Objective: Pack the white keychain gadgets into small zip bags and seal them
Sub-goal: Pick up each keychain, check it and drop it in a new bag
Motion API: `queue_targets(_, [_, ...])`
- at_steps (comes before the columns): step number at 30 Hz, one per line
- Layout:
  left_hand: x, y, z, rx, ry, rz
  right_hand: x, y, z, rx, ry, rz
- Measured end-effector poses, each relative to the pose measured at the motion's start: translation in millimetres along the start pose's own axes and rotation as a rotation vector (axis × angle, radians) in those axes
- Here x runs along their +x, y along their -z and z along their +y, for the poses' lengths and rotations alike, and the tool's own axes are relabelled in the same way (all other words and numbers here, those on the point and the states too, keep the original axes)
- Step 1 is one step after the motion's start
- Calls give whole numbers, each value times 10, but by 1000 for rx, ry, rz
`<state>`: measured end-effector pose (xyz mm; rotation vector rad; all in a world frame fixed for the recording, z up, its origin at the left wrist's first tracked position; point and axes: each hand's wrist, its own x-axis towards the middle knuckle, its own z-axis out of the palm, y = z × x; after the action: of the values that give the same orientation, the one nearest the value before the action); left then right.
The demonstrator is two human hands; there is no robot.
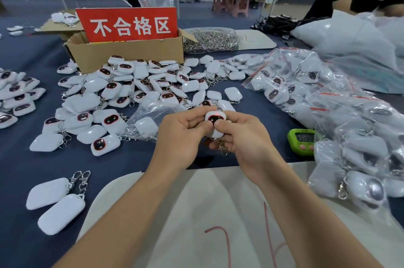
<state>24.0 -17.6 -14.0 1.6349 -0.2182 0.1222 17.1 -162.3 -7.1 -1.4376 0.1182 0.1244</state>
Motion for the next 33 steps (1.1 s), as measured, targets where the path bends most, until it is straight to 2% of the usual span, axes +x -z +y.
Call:
queue_targets(8, [-31, -19, -6, -28, 0, -40, 4, -5, -10, 28, 2, -1])
queue_targets(14, [-88, -9, -5, 58, -56, -80, -15, -27, 26, -68, 24, 92])
queue_targets(21, [-79, -42, 15, 100, -65, -35, -9, -23, 32, -58, 38, 64])
queue_targets(26, [-65, -29, -32, 220, 20, 12, 17, -27, 30, -47, -8, -21])
queue_targets(30, [-30, -24, -25, 157, 90, -74, 63, -27, 37, 98, -30, -67])
queue_targets(33, [9, 5, -36, 99, 143, -72, 75, -53, 39, 138, -70, -43])
